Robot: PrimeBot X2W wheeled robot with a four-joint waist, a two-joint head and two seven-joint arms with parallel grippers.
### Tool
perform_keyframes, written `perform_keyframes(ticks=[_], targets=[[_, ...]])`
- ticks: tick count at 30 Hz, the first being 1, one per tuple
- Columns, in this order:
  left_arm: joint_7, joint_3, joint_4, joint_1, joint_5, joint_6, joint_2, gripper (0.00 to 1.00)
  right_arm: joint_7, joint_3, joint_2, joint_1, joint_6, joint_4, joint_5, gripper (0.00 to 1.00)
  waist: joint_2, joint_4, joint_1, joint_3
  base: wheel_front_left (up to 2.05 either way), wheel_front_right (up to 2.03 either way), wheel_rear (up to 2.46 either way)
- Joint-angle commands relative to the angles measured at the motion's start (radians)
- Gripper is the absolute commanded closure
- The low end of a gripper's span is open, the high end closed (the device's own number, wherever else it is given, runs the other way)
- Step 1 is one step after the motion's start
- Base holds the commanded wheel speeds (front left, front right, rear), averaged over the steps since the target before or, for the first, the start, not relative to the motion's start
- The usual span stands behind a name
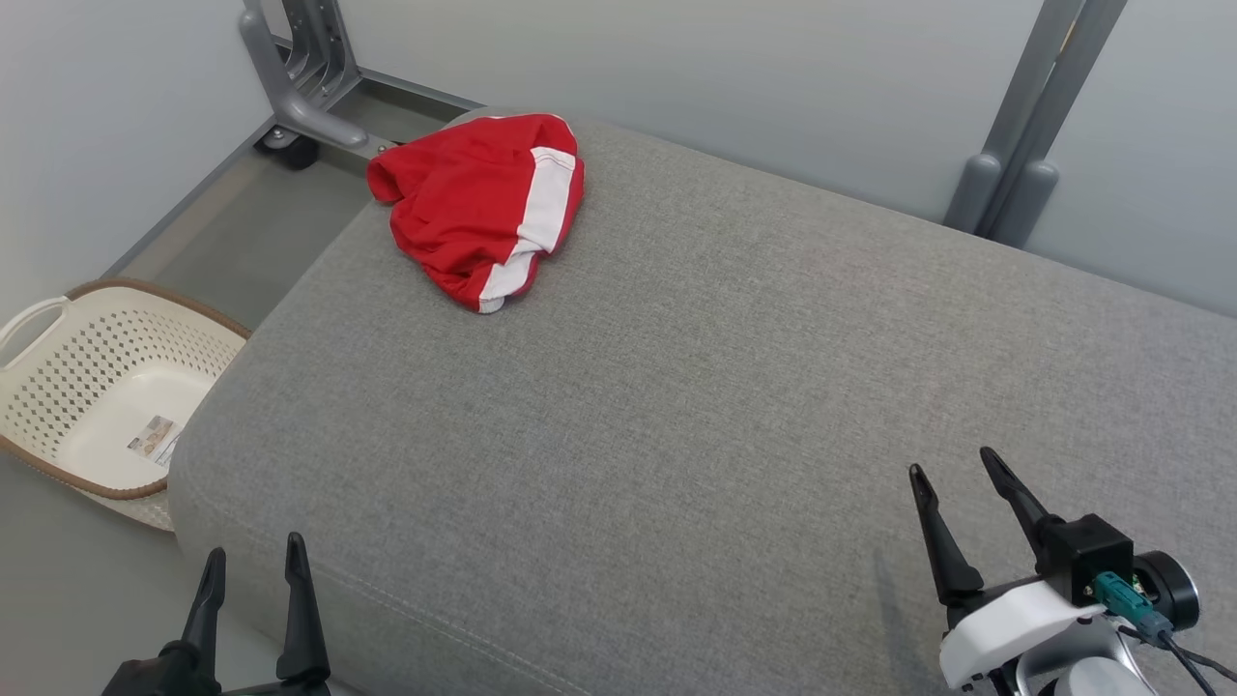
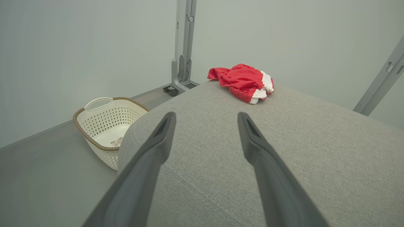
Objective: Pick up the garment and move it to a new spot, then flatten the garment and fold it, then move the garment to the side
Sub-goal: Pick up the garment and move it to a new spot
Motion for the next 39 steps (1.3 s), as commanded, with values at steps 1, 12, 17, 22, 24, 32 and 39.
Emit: perform_keyframes(ticks=[1, 12, 17, 22, 24, 32, 39], targets=[[0.000, 0.000, -0.005, 0.003, -0.002, 0.004, 0.001, 0.00, -0.003, -0.014, -0.008, 0.016, -0.001, 0.000, 0.005, 0.00, 0.0000, -0.002, 0.0000, -0.002, 0.00, 0.00, 0.00], [0.000, -0.064, 0.053, -0.087, -0.023, -0.023, 0.001, 0.00, -0.003, -0.080, -0.009, 0.064, -0.001, -0.043, -0.010, 0.00, 0.0000, 0.002, 0.0000, 0.041, 0.00, 0.00, 0.00], [0.010, -0.101, 0.133, -0.258, -0.109, -0.035, 0.000, 0.00, -0.003, -0.088, -0.062, 0.010, -0.001, -0.084, -0.025, 0.00, 0.0000, -0.014, 0.0000, 0.165, 0.00, 0.00, 0.00], [0.138, -0.127, 0.244, -0.529, -0.239, -0.043, 0.020, 0.00, -0.003, -0.084, -0.172, -0.074, -0.001, -0.111, -0.013, 0.00, 0.0000, -0.053, 0.0000, 0.326, 0.00, 0.00, 0.00], [0.192, -0.135, 0.285, -0.617, -0.275, -0.044, 0.041, 0.00, -0.003, -0.086, -0.206, -0.100, -0.002, -0.117, -0.009, 0.00, 0.0000, -0.067, 0.0000, 0.373, 0.00, 0.00, 0.00], [0.343, -0.152, 0.513, -0.890, -0.372, -0.046, 0.127, 0.00, -0.003, -0.062, -0.311, -0.145, -0.001, -0.133, 0.006, 0.00, 0.0000, -0.129, 0.0000, 0.473, 0.00, 0.00, 0.00], [0.379, -0.155, 0.744, -1.025, -0.465, -0.046, 0.149, 0.00, -0.003, -0.050, -0.360, -0.153, -0.002, -0.162, 0.026, 0.00, 0.0000, -0.186, 0.0000, 0.507, 0.00, 0.00, 0.00]])
